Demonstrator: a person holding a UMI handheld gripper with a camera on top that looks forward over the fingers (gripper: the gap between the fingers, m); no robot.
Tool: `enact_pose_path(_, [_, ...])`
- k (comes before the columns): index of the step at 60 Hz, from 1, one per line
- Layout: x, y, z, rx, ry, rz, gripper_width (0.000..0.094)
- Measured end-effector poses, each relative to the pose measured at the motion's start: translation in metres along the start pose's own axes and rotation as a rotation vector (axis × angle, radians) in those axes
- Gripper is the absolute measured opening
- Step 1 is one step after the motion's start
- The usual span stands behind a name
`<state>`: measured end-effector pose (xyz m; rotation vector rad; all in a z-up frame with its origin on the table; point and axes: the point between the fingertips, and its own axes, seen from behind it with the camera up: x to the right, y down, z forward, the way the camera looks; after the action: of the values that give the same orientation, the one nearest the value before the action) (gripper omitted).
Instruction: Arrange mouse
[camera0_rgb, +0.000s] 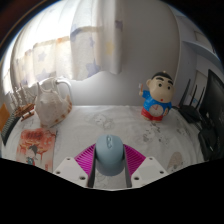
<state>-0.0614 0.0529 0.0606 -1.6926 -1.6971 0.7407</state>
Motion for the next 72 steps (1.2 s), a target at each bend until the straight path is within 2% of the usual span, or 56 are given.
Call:
enact_pose_path(5, [-0.055, -0.033, -0.021, 0.04, -0.046, -0.009, 0.0427])
enact_pose_path(11, [-0.146, -0.044, -0.037, 0.052, -0.137, 0.029, 0.0427])
enact_pose_path(17, [-0.226, -0.033, -0.04, 0.048, -0.168, 0.012, 0.0425])
enact_pose_path(25, [-0.303, 0.008, -0.023, -0.005, -0.176, 0.005, 0.0425])
enact_pose_path(35, [-0.325, 0.059, 0.014, -0.064, -0.095, -0.021, 0.0433])
enact_pose_path(39, [-0.328, 0.062, 0.016, -0.063, -0.092, -0.022, 0.0483])
enact_pose_path(41, [-0.327, 0.062, 0.016, -0.071, -0.084, -0.019, 0.0582])
enact_pose_path(44, [-0.325, 0.062, 0.01, -0.093, -0.067, 0.003, 0.0871])
enact_pose_path(47, [-0.323, 0.057, -0.002, -0.1, -0.057, 0.024, 0.0824])
enact_pose_path(50, [-0.32, 0.048, -0.022, -0.101, -0.047, 0.028, 0.0855])
enact_pose_path(65, [-0.301, 0.029, -0.186, -0.117, -0.005, 0.007, 0.0845])
enact_pose_path(72, [-0.29, 0.029, -0.235, -0.12, 0.029, 0.003, 0.0844])
